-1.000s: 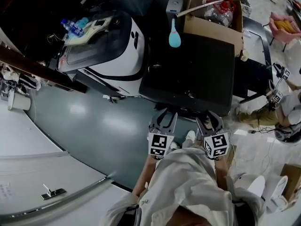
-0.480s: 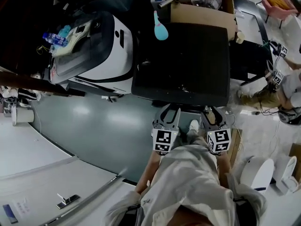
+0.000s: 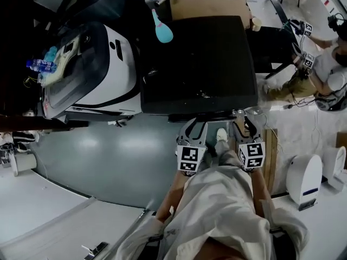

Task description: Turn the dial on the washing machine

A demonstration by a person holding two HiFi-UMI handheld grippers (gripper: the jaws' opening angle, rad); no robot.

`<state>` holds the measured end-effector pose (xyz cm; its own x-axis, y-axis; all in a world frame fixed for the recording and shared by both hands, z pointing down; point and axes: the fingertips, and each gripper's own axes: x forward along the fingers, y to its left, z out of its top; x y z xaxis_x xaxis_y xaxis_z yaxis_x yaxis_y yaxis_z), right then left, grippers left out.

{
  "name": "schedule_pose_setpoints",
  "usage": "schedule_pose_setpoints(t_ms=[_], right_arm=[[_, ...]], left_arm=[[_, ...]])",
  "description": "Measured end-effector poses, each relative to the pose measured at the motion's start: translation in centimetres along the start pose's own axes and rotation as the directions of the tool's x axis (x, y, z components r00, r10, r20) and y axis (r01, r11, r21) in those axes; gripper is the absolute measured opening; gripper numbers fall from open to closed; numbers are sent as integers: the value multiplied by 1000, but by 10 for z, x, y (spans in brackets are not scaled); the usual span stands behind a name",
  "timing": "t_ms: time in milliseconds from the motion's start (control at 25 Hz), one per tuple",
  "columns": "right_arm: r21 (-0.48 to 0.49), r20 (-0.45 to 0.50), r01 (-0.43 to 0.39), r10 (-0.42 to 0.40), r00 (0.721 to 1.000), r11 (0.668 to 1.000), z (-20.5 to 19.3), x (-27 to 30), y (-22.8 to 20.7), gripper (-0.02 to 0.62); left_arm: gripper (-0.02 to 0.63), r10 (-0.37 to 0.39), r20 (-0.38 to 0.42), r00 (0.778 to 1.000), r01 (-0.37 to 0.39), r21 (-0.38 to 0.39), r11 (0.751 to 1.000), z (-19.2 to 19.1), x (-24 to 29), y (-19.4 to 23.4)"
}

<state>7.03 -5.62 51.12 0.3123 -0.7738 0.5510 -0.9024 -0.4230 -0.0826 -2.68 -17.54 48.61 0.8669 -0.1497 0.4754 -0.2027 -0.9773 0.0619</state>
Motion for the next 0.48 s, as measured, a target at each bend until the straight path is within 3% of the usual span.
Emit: schedule_pose_setpoints(t_ms=[480], right_arm=[[1,-39,79,-79,996,997,-29,5,2,221]], left_arm=[[140,-70,-33,997,70,14,997,-26,16,-13]])
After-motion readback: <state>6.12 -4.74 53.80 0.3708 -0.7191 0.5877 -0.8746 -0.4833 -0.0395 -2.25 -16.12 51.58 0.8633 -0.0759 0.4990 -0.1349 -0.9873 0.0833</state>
